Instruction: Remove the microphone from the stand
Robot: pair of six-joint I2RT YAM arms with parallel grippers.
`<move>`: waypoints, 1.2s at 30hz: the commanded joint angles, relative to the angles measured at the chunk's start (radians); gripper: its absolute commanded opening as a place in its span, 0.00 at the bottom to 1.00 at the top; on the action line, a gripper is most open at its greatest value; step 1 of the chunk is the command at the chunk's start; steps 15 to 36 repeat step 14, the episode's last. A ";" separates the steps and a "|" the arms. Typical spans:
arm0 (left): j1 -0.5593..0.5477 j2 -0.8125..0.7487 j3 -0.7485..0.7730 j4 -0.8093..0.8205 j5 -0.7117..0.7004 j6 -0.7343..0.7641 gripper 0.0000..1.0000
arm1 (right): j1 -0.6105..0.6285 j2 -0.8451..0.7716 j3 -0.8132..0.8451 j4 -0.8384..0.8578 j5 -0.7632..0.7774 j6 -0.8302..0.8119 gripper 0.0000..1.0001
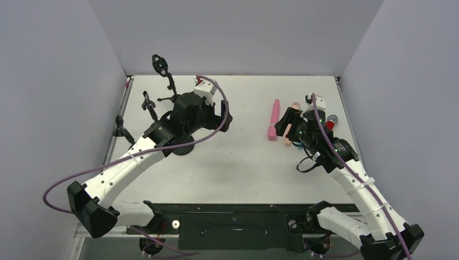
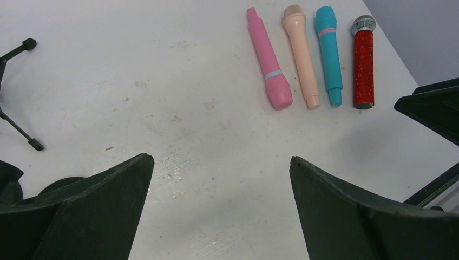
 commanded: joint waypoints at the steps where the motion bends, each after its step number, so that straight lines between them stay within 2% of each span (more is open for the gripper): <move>1: -0.010 -0.043 -0.009 -0.003 -0.060 -0.039 0.96 | 0.011 0.001 0.041 0.062 -0.011 0.013 0.66; 8: -0.015 -0.062 -0.048 0.007 -0.089 -0.038 0.96 | 0.013 0.007 0.043 0.080 -0.005 0.012 0.66; 36: -0.013 -0.073 -0.032 -0.002 -0.109 -0.010 0.96 | 0.013 0.008 0.061 0.078 -0.005 0.004 0.67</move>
